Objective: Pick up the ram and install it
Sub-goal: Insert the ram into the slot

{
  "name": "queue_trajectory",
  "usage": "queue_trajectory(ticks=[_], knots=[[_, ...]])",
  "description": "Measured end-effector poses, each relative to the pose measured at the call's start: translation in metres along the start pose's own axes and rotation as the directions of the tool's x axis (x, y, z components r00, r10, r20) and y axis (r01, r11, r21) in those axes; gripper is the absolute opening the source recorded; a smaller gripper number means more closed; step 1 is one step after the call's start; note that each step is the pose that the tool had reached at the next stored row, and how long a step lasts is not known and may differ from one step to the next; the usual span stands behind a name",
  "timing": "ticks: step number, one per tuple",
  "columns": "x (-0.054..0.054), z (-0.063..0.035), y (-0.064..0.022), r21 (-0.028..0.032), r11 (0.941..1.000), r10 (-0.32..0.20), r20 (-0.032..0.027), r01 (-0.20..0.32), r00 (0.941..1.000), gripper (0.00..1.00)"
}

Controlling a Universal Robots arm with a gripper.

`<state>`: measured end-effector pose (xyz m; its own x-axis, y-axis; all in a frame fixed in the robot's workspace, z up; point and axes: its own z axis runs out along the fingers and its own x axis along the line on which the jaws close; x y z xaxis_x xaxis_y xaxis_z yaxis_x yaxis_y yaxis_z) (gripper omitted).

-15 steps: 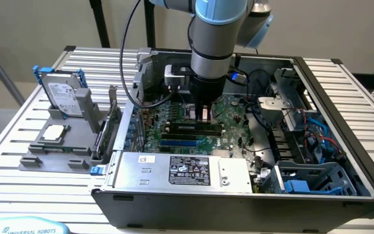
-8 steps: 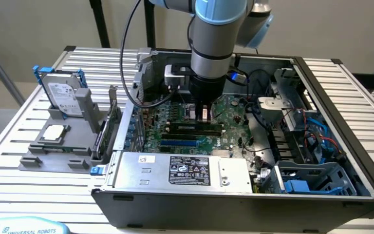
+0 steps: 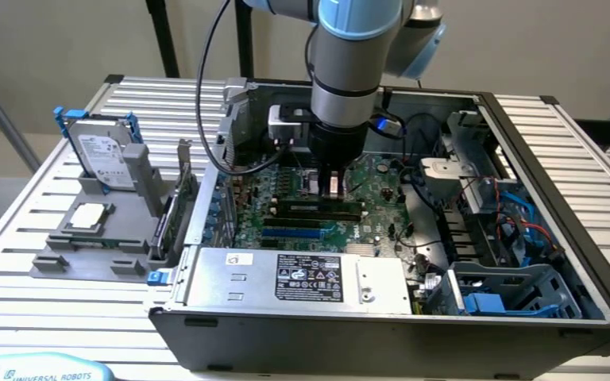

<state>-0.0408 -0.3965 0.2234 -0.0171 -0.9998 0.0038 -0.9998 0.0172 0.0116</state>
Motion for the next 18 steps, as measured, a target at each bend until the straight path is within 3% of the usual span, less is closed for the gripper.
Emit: queue_trajectory(ticks=[13, 14, 18], knots=[[-0.0004, 0.0036, 0.0004, 0.0004, 1.0, 0.0, -0.0055, 0.0, 1.0, 0.15], [-0.0004, 0.0035, 0.0004, 0.0004, 1.0, 0.0, -0.0053, 0.0, 1.0, 0.22], [-0.0004, -0.0036, 0.0006, -0.0007, 1.0, 0.0, -0.0053, 0.0, 1.0, 0.22]])
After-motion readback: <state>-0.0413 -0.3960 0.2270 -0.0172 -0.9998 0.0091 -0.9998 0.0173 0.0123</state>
